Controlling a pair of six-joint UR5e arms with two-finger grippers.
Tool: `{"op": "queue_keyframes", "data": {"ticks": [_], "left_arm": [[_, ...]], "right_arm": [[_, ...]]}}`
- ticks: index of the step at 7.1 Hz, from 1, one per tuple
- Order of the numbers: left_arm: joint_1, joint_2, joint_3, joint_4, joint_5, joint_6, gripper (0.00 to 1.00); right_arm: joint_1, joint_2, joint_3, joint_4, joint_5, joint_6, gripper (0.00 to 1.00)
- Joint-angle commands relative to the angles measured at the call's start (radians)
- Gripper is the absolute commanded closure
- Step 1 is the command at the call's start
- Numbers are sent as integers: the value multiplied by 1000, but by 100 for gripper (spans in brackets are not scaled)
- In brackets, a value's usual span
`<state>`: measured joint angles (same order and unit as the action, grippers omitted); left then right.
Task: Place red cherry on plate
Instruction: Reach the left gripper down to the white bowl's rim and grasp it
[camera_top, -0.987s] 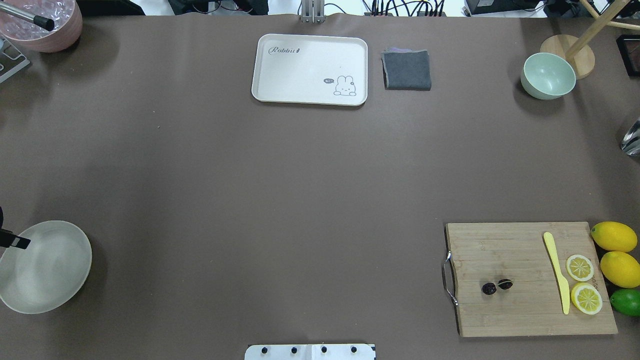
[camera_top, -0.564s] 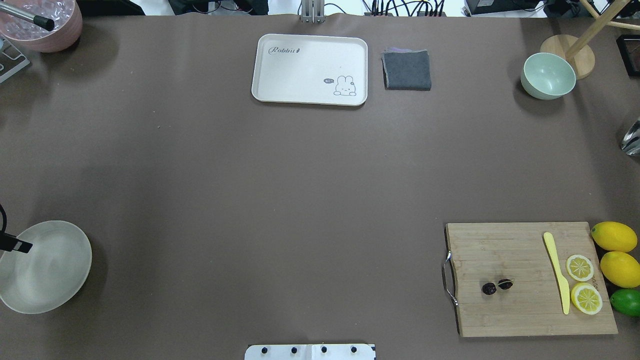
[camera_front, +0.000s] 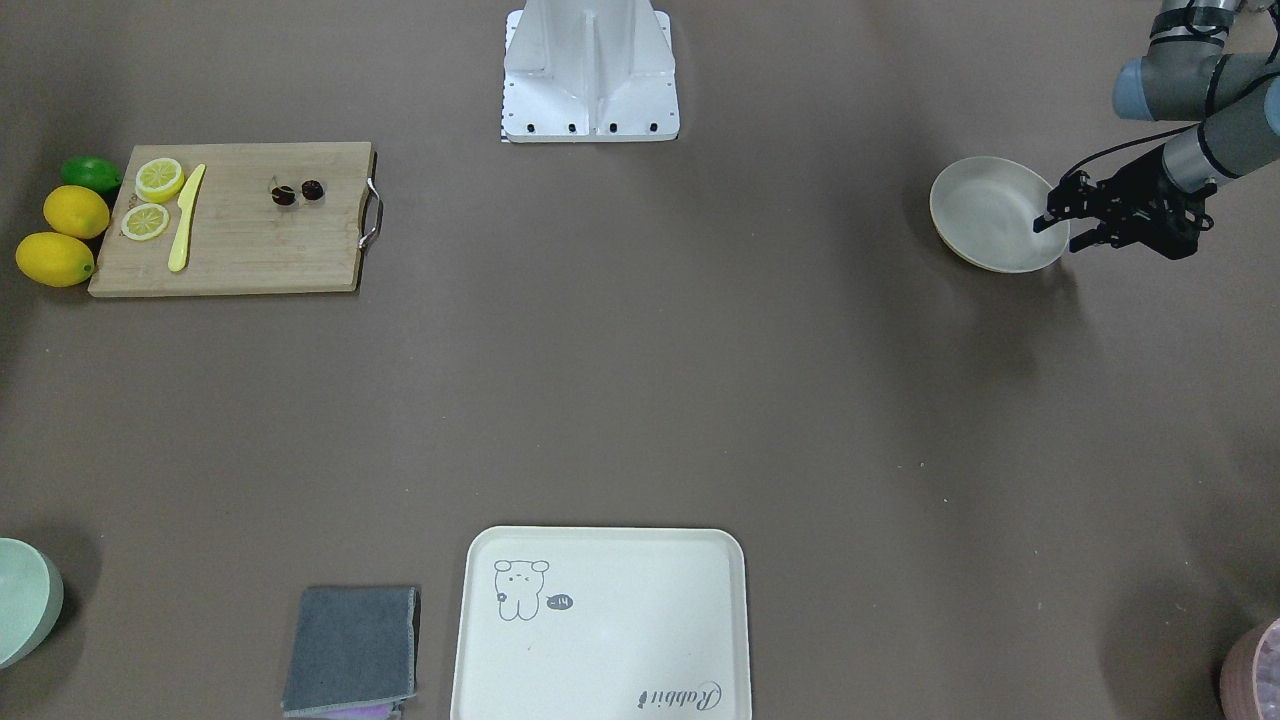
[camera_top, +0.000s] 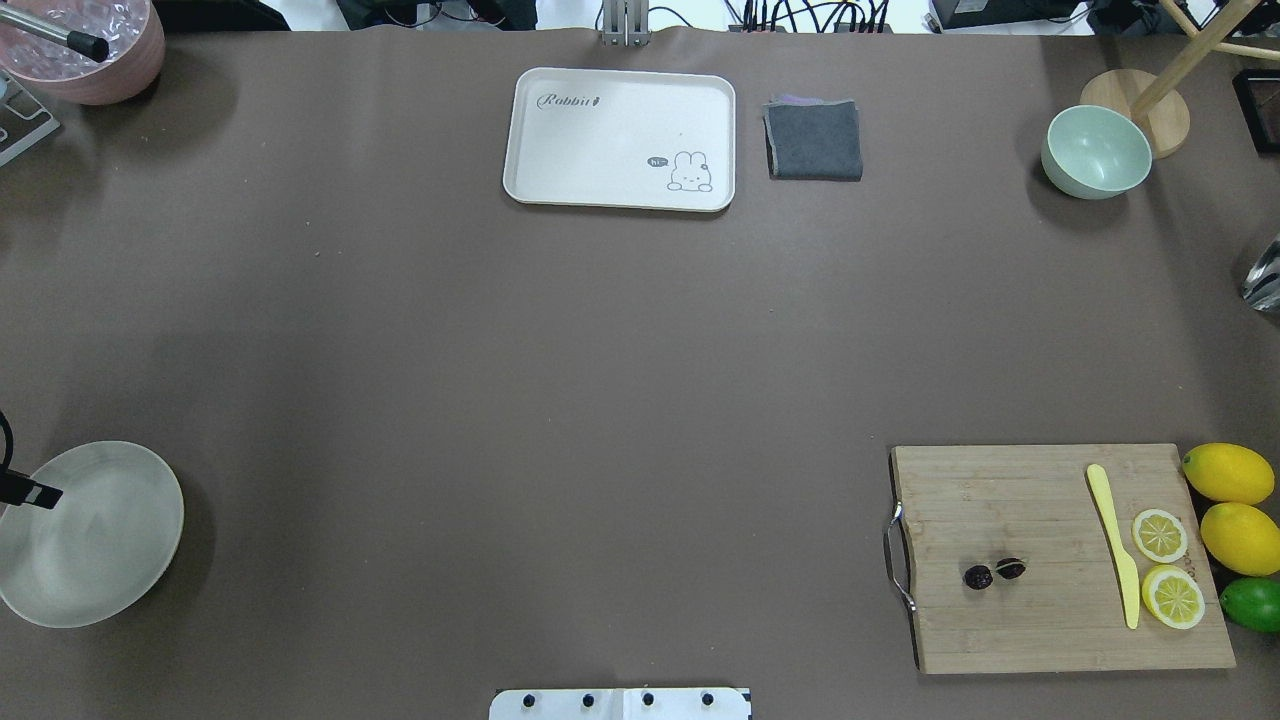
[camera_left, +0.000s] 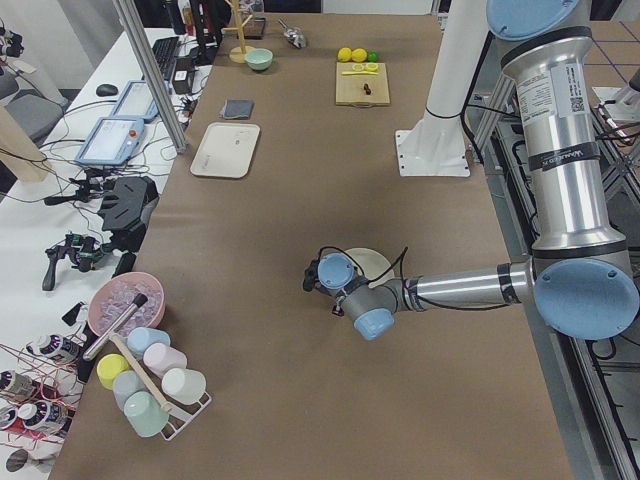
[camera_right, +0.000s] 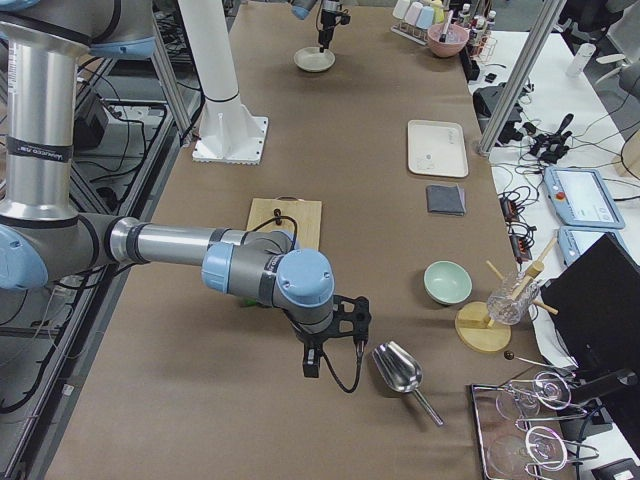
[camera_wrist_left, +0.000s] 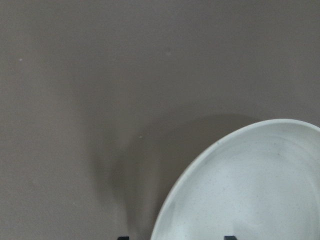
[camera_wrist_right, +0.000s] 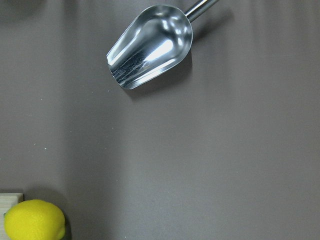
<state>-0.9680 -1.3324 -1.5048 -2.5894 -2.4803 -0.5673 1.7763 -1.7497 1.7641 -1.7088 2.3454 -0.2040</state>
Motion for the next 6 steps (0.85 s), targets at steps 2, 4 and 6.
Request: {"op": "queue_keyframes", "data": {"ticks": [2, 4, 6], "left_arm": [[9, -1, 14, -2, -2, 3, 84], [14, 4, 23, -46, -3, 0, 100], [-12, -5, 17, -71, -125, -11, 100]], "right_arm": [[0, 1, 2, 0, -1, 0, 0], [0, 1, 9, 0, 0, 0, 0], [0, 1, 9, 0, 2, 0, 0]]}}
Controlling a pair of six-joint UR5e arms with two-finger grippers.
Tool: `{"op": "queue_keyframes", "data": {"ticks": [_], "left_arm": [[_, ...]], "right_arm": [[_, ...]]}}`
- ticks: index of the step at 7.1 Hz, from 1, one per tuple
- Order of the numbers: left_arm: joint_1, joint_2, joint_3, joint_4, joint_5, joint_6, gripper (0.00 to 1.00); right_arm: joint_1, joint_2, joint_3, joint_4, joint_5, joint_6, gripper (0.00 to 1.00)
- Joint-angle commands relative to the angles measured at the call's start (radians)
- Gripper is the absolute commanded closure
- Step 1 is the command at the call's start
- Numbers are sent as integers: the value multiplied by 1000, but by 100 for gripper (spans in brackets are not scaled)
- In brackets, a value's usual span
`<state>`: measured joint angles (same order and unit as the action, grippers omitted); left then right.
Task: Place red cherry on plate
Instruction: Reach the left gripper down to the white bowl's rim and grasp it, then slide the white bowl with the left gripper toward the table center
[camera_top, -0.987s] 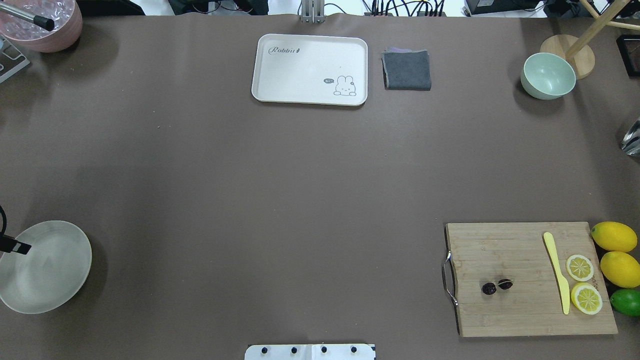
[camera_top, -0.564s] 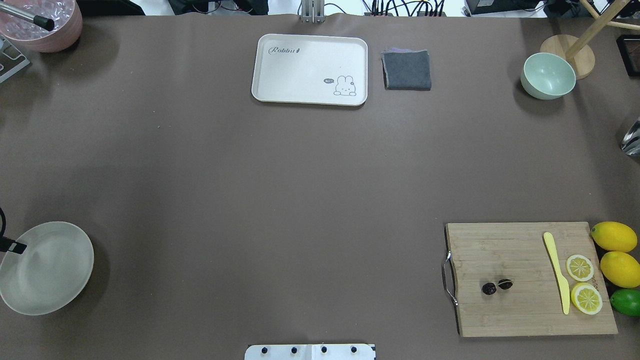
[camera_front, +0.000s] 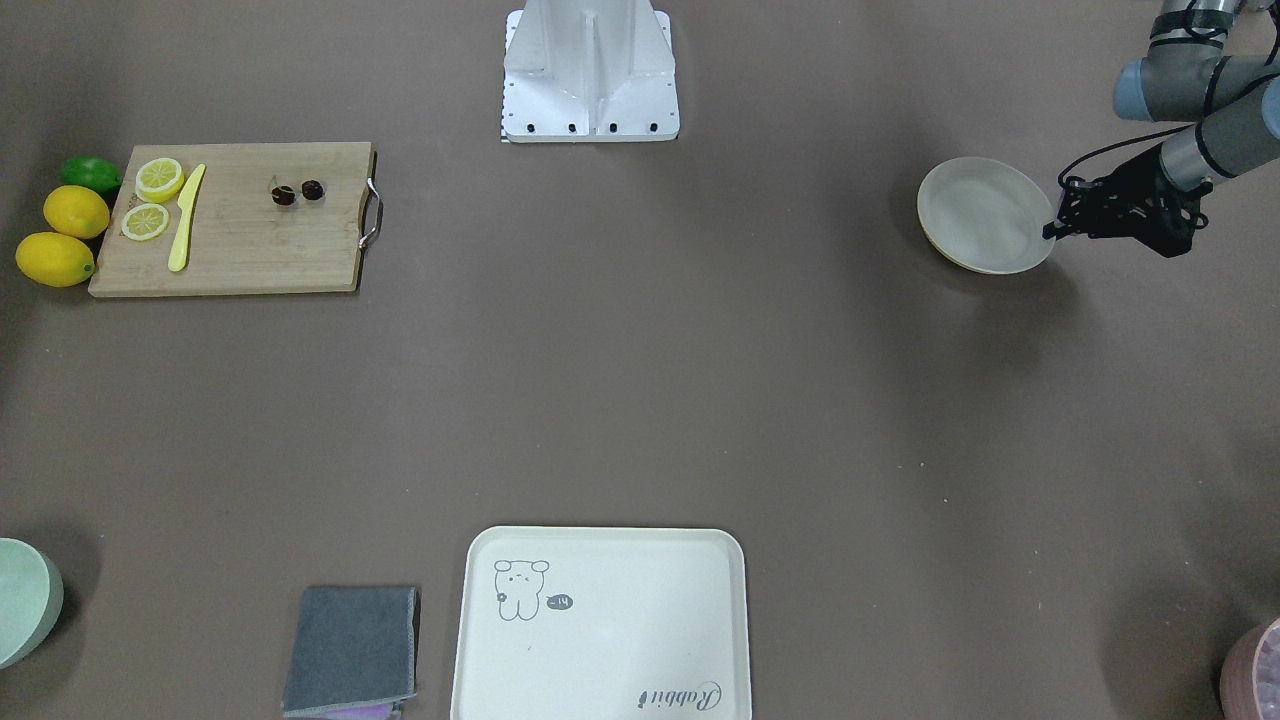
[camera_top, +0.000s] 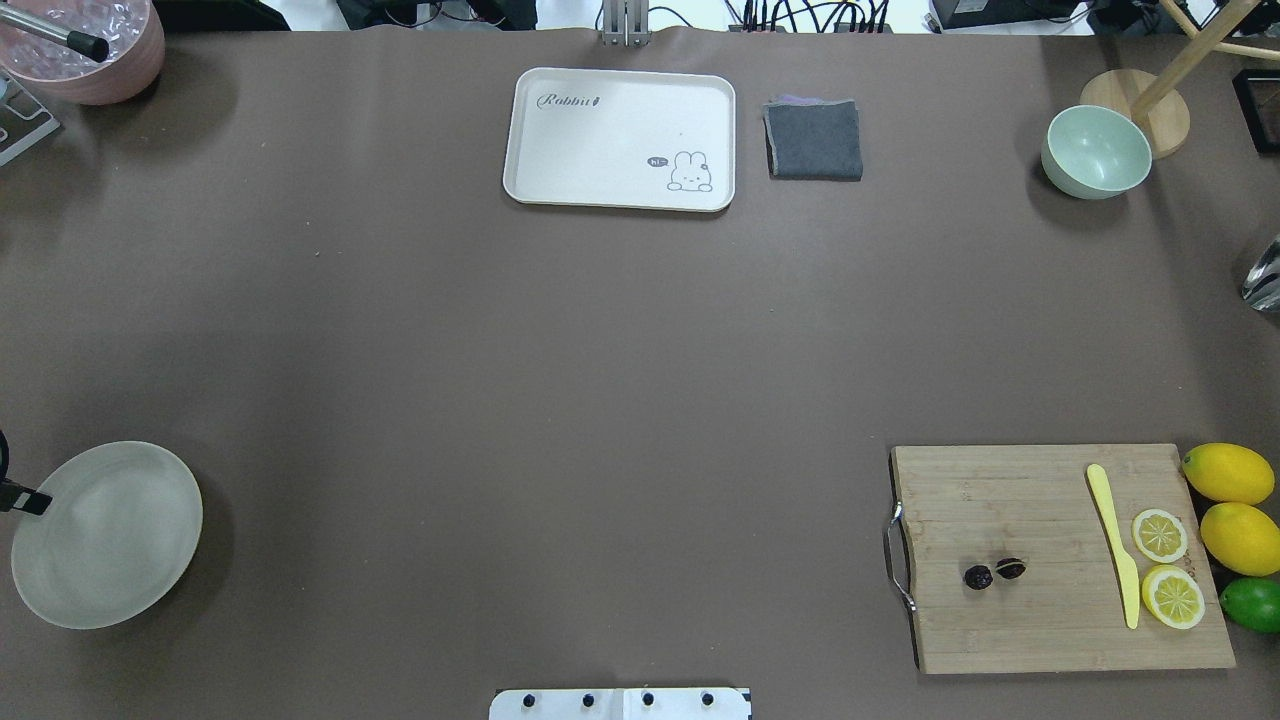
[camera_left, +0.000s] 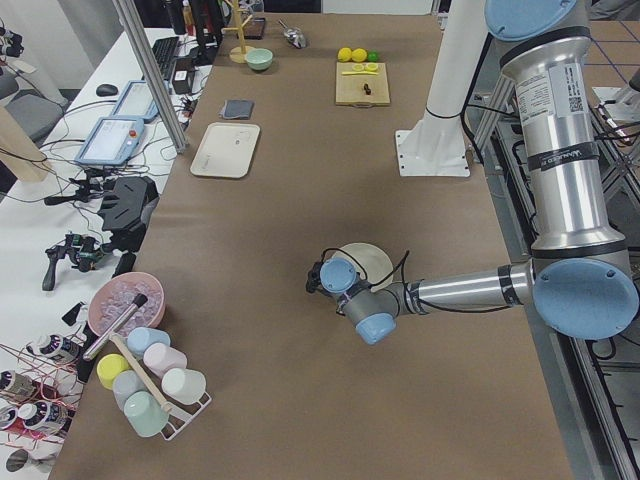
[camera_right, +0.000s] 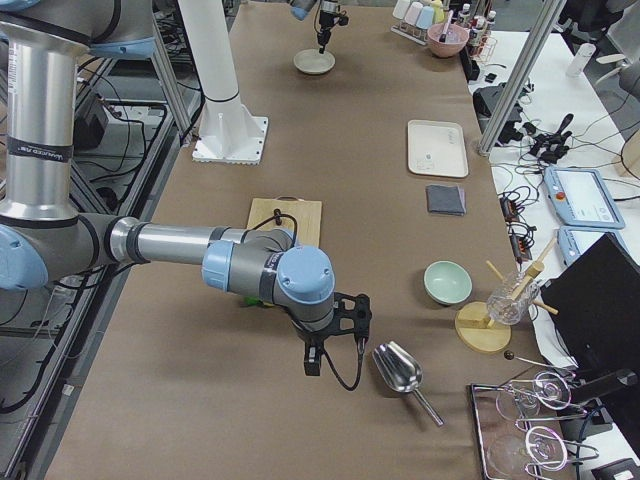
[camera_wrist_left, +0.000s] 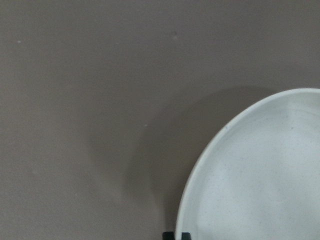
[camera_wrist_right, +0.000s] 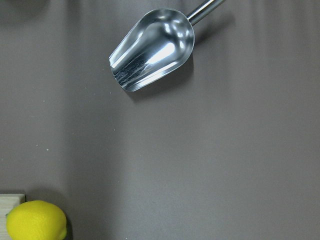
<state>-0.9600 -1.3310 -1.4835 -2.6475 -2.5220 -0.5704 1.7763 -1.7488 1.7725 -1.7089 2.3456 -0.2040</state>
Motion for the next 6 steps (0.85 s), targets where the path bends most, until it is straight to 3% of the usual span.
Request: {"op": "queue_keyframes", "data": {"ticks": [1, 2, 4, 6], "left_arm": [[-116, -29, -6, 1, -118, -11, 100], [-150, -68, -3, 33, -115, -16, 100], [-175, -259, 2, 129, -103, -258, 100], [-131, -419, -12, 200, 21, -492, 100]], "right_arm": [[0, 2, 2, 0, 1, 0, 0], [0, 2, 1, 0, 4, 0, 0], [0, 3, 5, 2, 4, -2, 0], [-3, 5, 7, 0, 6, 2, 0]]}}
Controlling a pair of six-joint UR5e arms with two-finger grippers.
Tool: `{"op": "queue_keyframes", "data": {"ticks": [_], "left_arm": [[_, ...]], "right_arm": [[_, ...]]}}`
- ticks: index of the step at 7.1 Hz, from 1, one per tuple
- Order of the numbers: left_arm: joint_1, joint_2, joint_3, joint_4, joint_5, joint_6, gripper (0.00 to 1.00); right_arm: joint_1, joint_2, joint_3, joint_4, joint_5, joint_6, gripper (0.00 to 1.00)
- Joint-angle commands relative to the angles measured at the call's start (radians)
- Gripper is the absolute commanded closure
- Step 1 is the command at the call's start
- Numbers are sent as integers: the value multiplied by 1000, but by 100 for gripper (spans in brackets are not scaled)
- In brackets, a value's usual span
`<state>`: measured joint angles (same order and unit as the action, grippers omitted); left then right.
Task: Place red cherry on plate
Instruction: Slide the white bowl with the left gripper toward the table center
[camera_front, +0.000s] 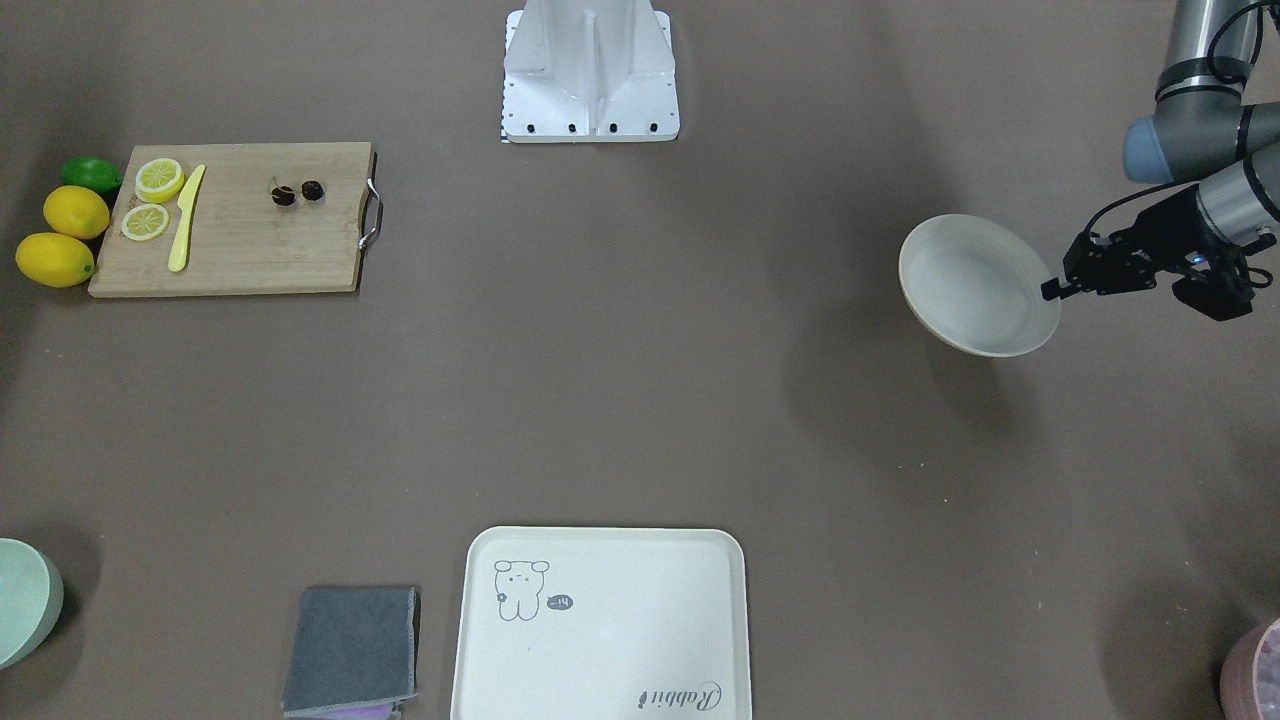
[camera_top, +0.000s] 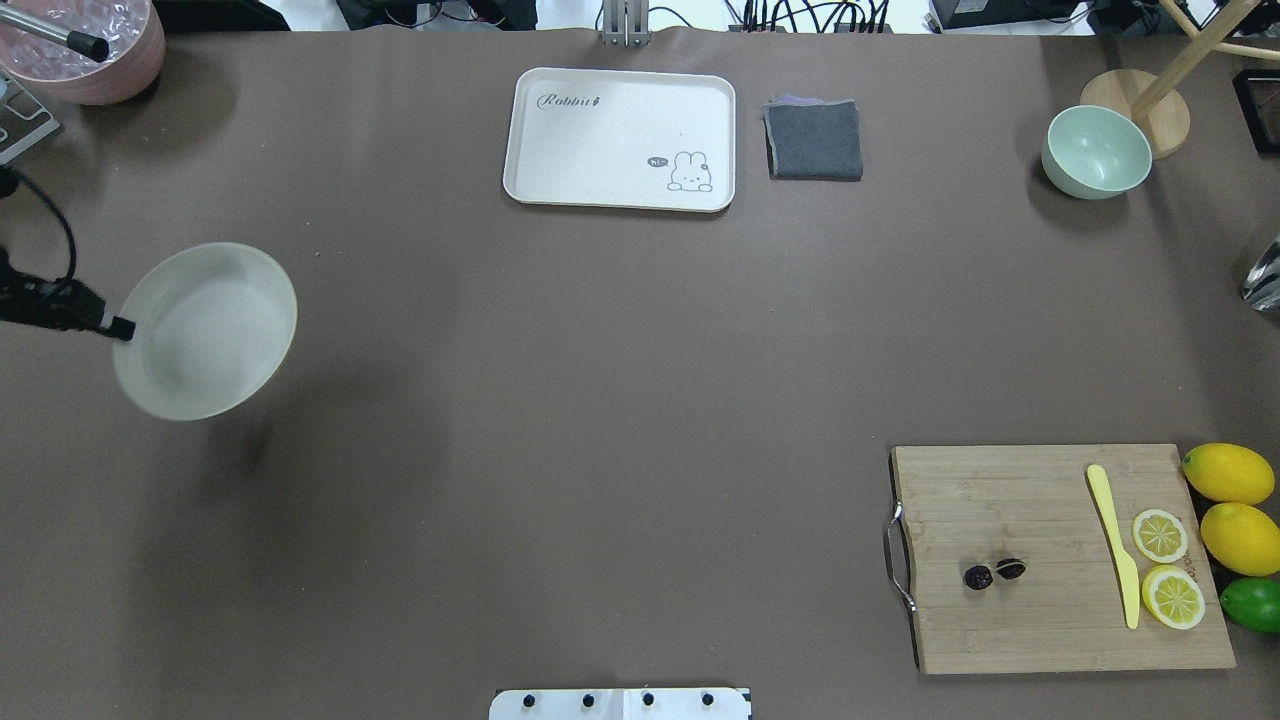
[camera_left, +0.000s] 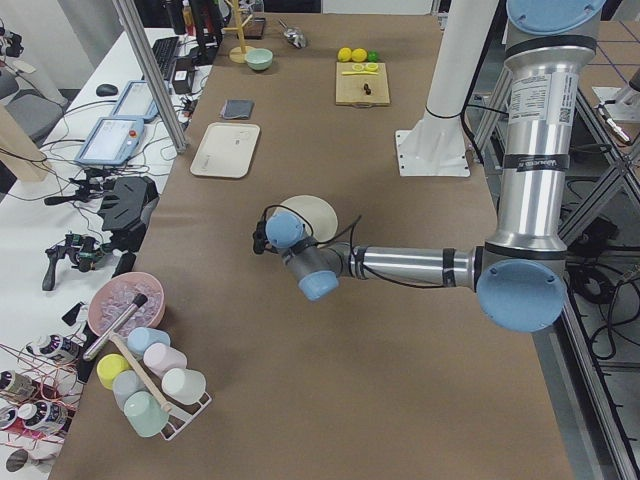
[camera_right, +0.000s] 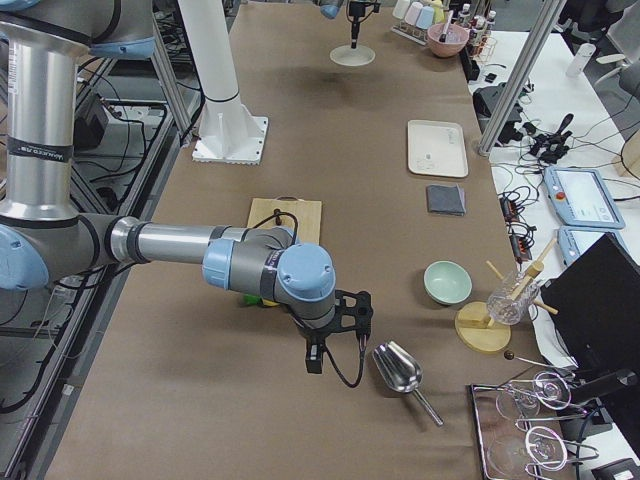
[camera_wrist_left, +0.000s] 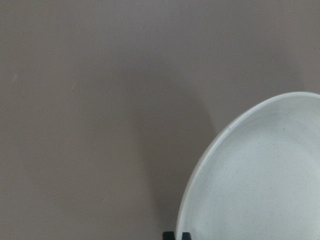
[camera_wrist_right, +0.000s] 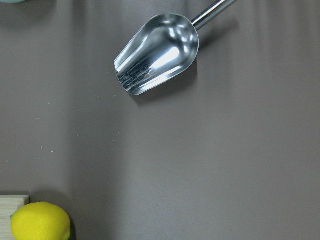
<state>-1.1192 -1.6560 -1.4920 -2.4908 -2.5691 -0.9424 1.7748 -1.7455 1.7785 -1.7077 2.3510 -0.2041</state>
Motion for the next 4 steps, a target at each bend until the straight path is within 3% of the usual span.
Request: {"op": "queue_keyframes", "data": {"ticks": [1, 2, 4], "left_arm": [[83, -146, -19, 79, 148, -201, 100], [167, -175, -63, 119, 220, -302, 100], [366, -273, -248, 389, 424, -482, 100]], "right_arm": [[-5, 4, 1, 0, 4, 8, 0], [-9, 7, 1, 0, 14, 17, 0], [-9, 7, 1, 0, 31, 19, 0]]}}
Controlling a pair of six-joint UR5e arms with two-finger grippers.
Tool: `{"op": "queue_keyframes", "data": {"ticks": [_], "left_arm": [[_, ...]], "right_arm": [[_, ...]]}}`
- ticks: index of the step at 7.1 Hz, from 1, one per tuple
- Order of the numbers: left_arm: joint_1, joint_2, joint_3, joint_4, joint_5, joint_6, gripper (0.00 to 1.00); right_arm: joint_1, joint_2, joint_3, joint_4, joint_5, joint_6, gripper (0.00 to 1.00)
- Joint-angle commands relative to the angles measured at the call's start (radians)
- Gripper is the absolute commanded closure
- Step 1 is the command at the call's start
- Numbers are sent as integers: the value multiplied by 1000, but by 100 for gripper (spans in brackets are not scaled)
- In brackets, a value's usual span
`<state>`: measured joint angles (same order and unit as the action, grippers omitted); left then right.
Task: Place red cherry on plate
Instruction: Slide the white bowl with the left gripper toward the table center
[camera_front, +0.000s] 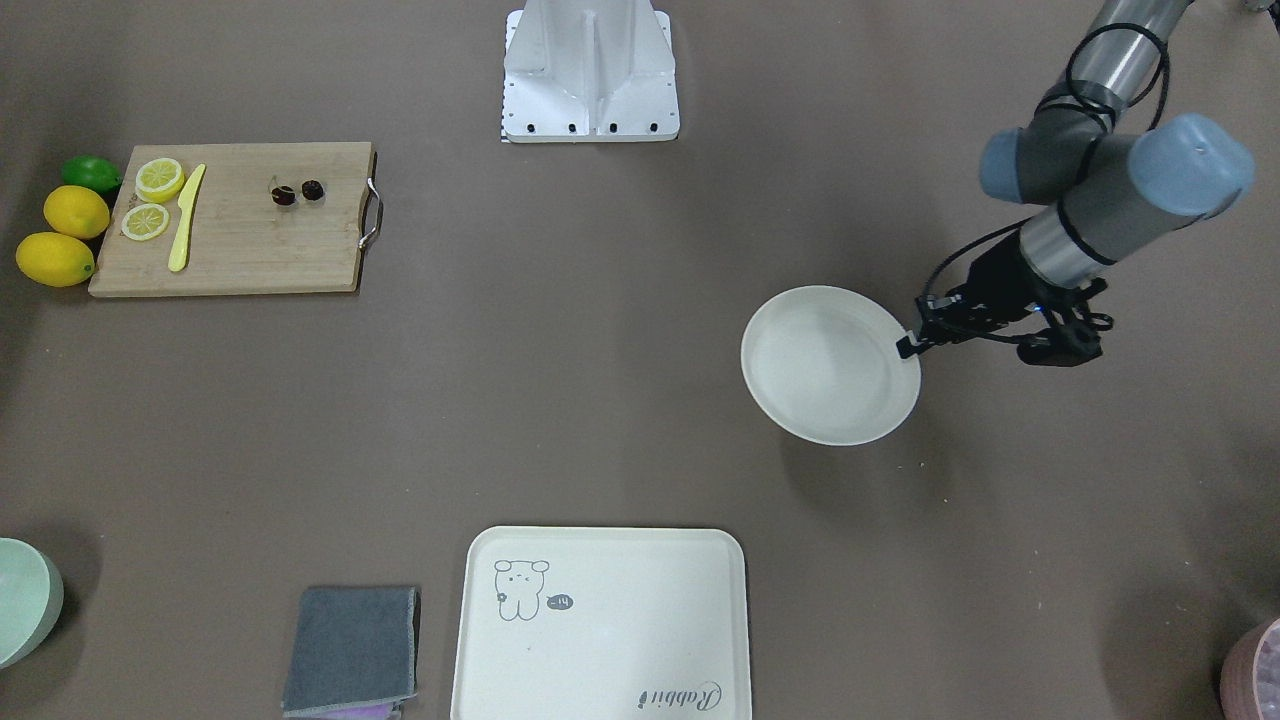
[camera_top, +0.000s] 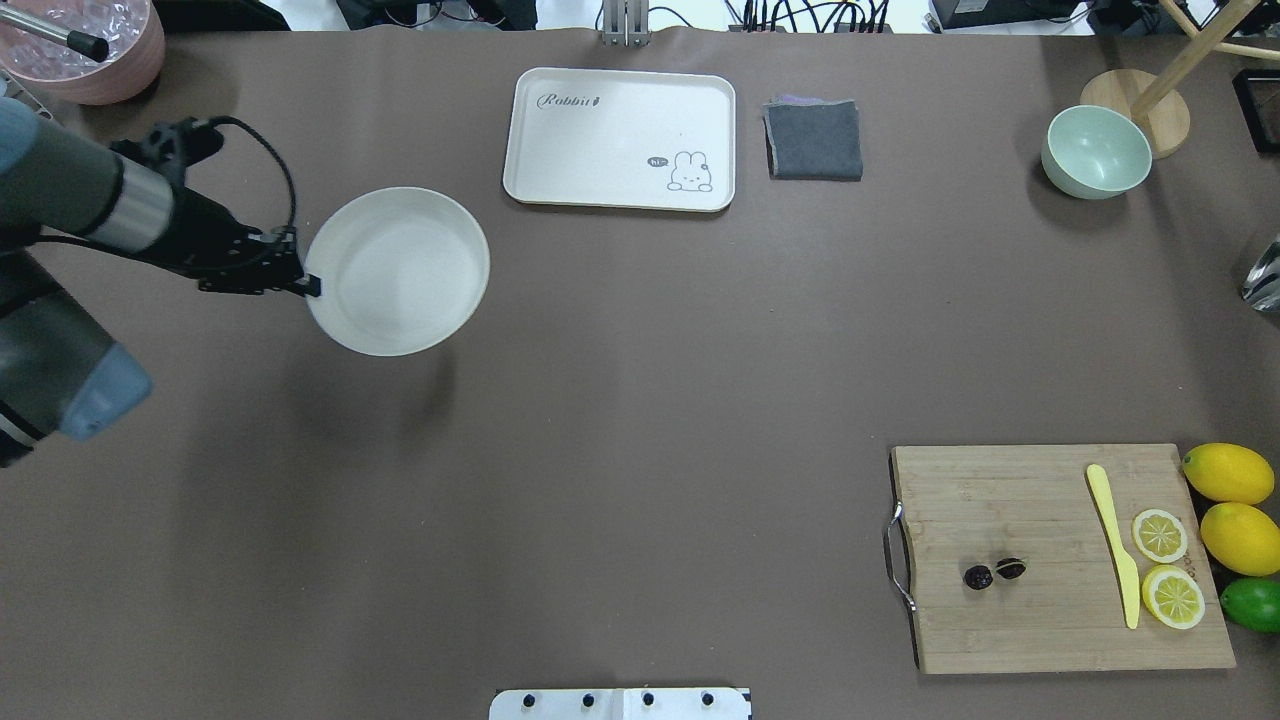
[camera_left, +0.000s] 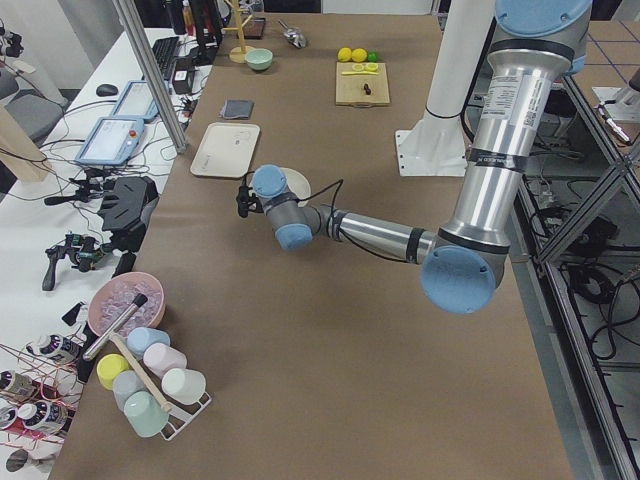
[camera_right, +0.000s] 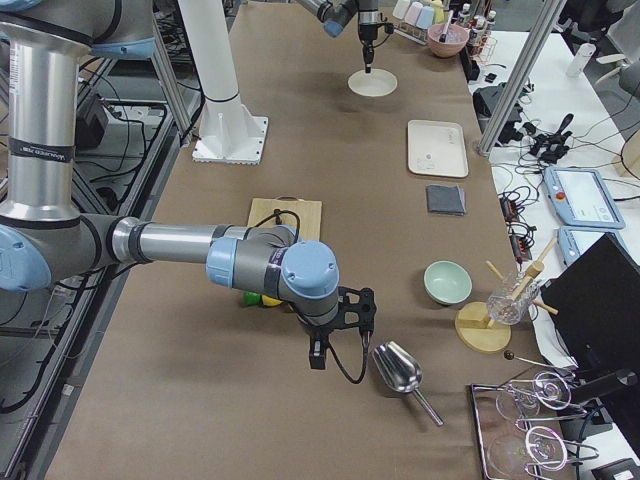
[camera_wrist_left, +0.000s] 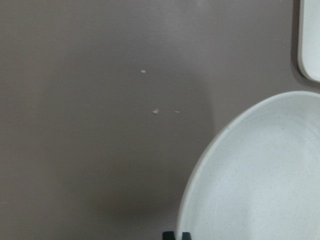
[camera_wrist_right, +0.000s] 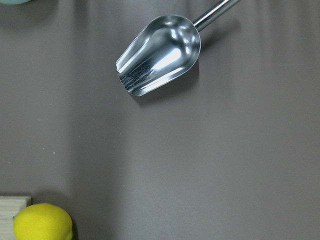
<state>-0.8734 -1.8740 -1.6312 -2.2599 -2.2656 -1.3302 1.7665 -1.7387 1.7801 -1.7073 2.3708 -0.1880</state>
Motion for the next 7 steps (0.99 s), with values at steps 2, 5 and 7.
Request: {"op": "queue_keyframes", "data": {"ticks": [2, 5, 7], "left_arm": [[313, -111, -127, 221, 292, -203, 100], [367, -237, 13, 223, 379, -244, 100], [364, -234, 11, 223, 376, -238, 100]], "right_arm": [[-7, 2, 1, 2, 36, 10, 0], [-134, 5, 62, 128, 36, 282, 0], [-307, 20, 110, 275, 22, 608, 0]]}}
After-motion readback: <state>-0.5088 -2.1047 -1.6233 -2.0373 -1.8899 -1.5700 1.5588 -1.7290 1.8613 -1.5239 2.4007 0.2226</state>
